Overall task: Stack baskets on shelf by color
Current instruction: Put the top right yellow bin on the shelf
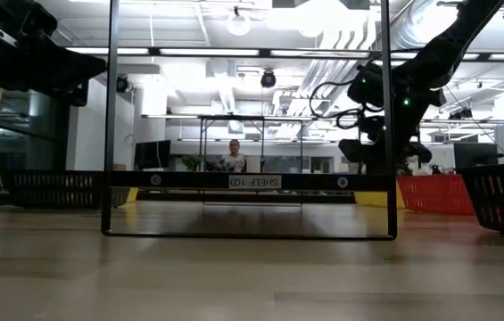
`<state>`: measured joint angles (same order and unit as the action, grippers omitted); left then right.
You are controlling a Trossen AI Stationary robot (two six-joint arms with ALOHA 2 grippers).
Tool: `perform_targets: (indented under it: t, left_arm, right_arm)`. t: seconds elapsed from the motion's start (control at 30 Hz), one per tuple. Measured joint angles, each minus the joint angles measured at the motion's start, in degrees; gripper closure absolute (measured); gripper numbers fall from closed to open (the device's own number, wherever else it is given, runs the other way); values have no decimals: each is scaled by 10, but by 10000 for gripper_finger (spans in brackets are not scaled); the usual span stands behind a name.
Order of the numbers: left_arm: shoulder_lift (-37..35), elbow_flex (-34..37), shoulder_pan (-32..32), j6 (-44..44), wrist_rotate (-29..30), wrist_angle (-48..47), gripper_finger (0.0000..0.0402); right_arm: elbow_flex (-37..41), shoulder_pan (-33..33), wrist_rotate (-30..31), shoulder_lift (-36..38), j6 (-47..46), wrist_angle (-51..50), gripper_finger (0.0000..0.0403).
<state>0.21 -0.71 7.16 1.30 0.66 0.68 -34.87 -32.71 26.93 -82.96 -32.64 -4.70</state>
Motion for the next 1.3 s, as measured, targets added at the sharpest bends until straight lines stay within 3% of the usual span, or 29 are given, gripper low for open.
perform_targets:
  t: [0.27,0.4,0.63,0.83,1.0,1.13,1.3]
  left_arm:
    - [0,0,0,0,0,0,401]
    - [0,0,0,0,0,0,401]
    - [0,0,0,0,0,0,401]
    - [0,0,0,0,0,0,401]
    - [0,0,0,0,0,0,401]
    - [0,0,0,0,0,0,401]
    - [0,0,0,0,0,0,401]
  right_arm:
    - [-62,21,65,83,80,-20,396]
    - [-124,54,107,138,179,-38,400]
    - [-228,176,50,167,339,-37,401]
    - [-268,317,-26,114,447,-30,402]
    - [-292,391,-72,24,498,-28,402]
    - [-336,398,-70,-60,537,-34,402]
    - [-391,357,-90,-145,524,-90,403]
